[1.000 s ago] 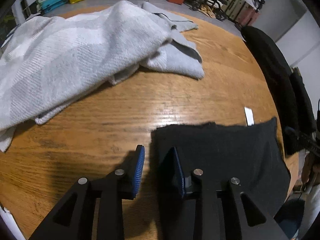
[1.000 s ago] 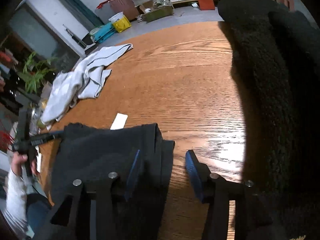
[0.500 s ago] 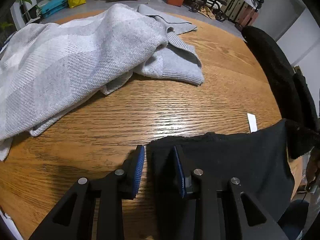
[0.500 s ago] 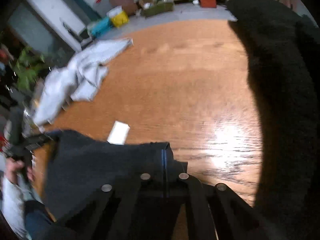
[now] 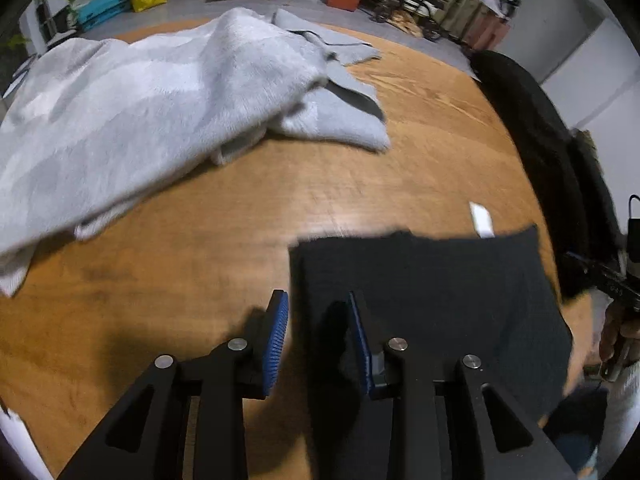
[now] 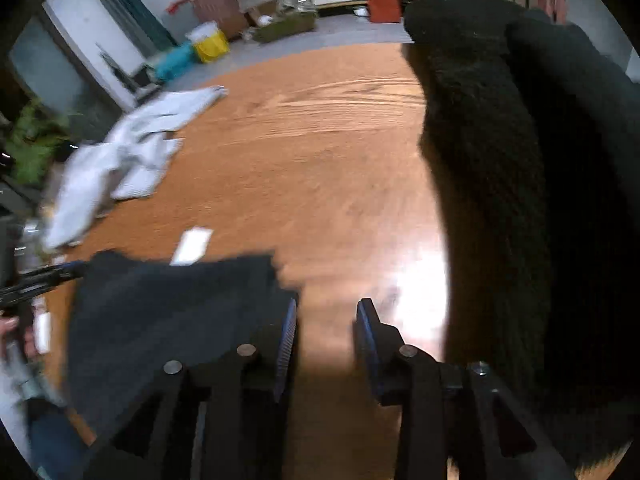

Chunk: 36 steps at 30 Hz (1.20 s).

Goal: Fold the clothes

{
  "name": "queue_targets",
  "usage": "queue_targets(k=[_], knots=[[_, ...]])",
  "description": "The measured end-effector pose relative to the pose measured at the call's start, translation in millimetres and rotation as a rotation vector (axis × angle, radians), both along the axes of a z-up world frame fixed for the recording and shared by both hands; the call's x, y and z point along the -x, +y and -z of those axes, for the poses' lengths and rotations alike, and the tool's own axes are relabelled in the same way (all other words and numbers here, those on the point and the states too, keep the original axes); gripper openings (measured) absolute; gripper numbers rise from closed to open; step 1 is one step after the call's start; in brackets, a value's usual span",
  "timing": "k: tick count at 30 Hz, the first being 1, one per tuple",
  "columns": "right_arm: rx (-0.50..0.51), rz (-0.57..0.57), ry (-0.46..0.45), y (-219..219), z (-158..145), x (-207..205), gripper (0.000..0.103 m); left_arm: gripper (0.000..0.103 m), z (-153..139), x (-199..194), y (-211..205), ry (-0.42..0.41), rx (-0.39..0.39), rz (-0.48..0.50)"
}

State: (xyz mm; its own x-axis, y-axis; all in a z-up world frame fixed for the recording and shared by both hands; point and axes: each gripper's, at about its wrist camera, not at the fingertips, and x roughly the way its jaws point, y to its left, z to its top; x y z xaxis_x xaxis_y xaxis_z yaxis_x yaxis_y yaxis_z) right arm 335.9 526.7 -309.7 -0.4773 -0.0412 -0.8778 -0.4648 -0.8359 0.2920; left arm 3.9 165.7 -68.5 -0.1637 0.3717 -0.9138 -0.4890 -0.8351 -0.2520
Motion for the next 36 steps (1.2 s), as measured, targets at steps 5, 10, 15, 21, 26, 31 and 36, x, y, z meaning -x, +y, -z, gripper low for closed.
queue_targets(k=[5, 10, 15, 21, 26, 31, 36], knots=[[0.074, -0.115, 0.038, -46, -7, -44, 0.035, 0.047, -15, -42, -16, 0.000, -0.033, 0.014], [0.061, -0.191, 0.012, -79, -1, -47, 0.035, 0.052, -9, -73, -15, -0.029, -0.050, 0.012], [0.008, -0.204, 0.044, -83, -16, -51, 0.004, 0.052, -3, -85, -16, -0.038, -0.033, 0.002], [-0.023, -0.145, 0.014, -81, -16, -74, 0.006, 0.052, -3, -87, -37, -0.041, -0.029, -0.046], [-0.018, -0.036, -0.031, -64, -5, -85, 0.017, 0.052, -4, -85, -45, -0.041, -0.032, -0.072], [0.091, -0.052, 0.109, -74, -22, -100, 0.038, 0.052, 1, -94, -47, -0.075, -0.034, -0.065], [0.077, -0.121, 0.011, -102, -2, -94, 0.030, 0.052, 10, -123, -50, -0.115, -0.029, -0.040]])
